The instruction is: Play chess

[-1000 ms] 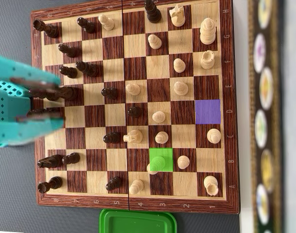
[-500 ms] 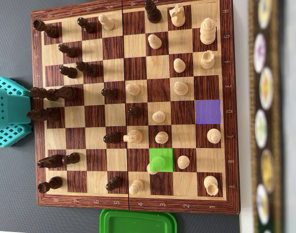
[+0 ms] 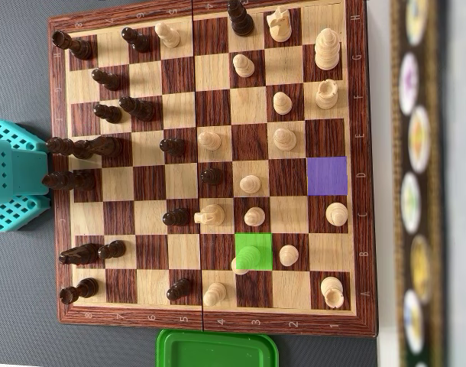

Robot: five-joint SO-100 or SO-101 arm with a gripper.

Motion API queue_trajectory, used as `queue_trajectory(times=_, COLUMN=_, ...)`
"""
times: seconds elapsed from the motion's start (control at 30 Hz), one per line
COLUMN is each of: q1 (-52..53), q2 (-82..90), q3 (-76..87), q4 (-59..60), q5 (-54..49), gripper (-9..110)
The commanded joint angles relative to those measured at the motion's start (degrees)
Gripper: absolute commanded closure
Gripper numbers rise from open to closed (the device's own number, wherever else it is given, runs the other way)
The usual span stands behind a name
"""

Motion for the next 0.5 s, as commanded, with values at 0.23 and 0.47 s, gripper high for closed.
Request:
queue_trajectory(times=0.23, q1=-0.26, q2=0.26, q3=3.34, q4=-24.26, q5=-5.63, gripper=89)
queue_trajectory(times=0.47, q1=0.09, q2=0.26, q3=3.34, q4=-36.21, q5=-5.8, gripper=89)
